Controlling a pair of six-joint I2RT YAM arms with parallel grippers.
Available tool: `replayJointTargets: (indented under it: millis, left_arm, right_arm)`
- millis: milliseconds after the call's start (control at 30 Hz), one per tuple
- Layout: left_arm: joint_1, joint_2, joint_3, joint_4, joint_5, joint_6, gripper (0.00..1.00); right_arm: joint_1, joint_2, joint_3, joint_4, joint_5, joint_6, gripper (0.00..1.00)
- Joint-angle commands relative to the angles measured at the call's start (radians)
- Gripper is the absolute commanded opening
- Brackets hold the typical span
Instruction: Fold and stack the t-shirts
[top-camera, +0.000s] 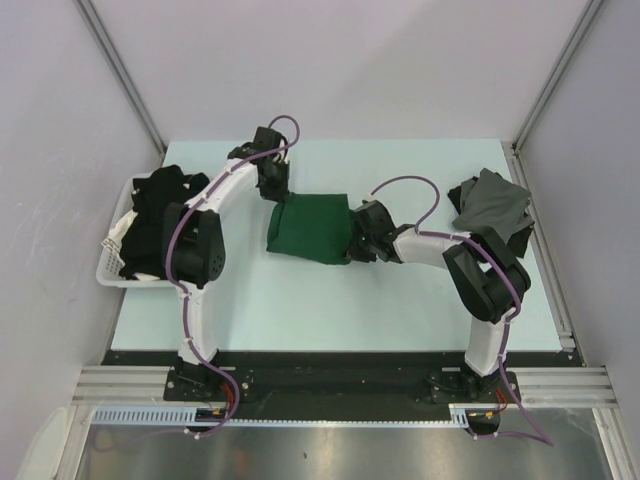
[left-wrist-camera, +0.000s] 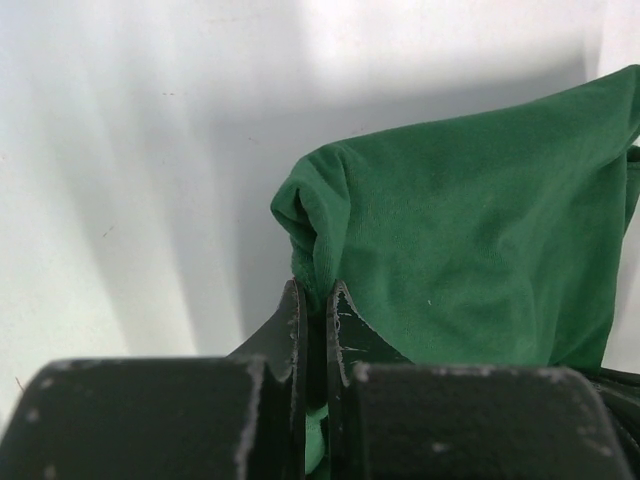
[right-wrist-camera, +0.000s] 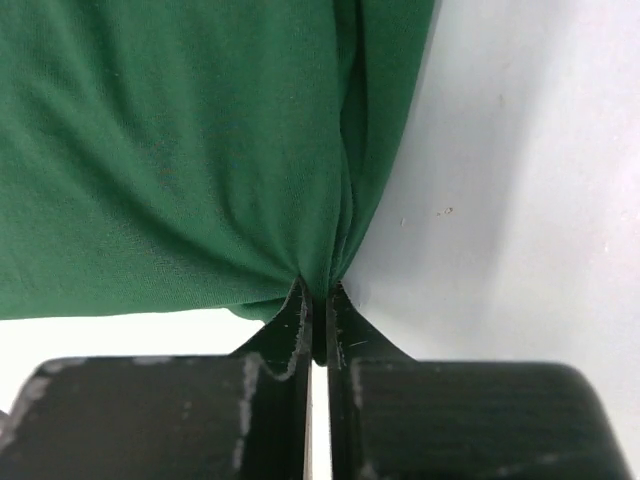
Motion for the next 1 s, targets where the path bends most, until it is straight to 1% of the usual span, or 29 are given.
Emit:
replayJointTargets:
  millis: [0,233,300,500,600,767,800,900,967]
  left_arm:
    - [-0.010,-0.041,0.018,0.016,0.002,0.011,0.00]
    - [-0.019,-0.042,0.021,0.043,0.037,-0.008,0.00]
    - [-0.028,-0.032,0.034,0.056,0.086,-0.025,0.00]
    - [-0.086,0.031,0.130,0.083,0.227,-0.081,0.00]
    - [-0.129,0.079,0.215,0.105,0.273,-0.111,0.00]
    - [-0.212,0.169,0.353,0.135,0.307,-0.178,0.00]
    - [-0.221,0.183,0.396,0.141,0.315,-0.193,0.00]
    - [-0.257,0.222,0.453,0.187,0.323,-0.242,0.00]
    - [-0.280,0.225,0.455,0.262,0.318,-0.276,0.00]
  right_arm:
    - [-0.013,0.017,-0.010,-0.079,-0.004,-0.030,0.00]
    - [-0.055,-0.052,-0.008,-0.101,0.002,-0.071,0.00]
    - [-0.075,-0.086,-0.008,-0.107,0.005,-0.082,0.00]
    - [-0.147,-0.199,0.042,-0.191,0.034,-0.157,0.00]
    - [-0.176,-0.242,0.071,-0.234,0.083,-0.195,0.00]
    - [-0.208,-0.287,0.123,-0.321,0.146,-0.269,0.00]
    - [-0.222,-0.294,0.131,-0.350,0.181,-0.283,0.00]
    - [-0.253,-0.336,0.165,-0.398,0.243,-0.329,0.00]
    - [-0.269,-0.366,0.183,-0.418,0.278,-0.355,0.00]
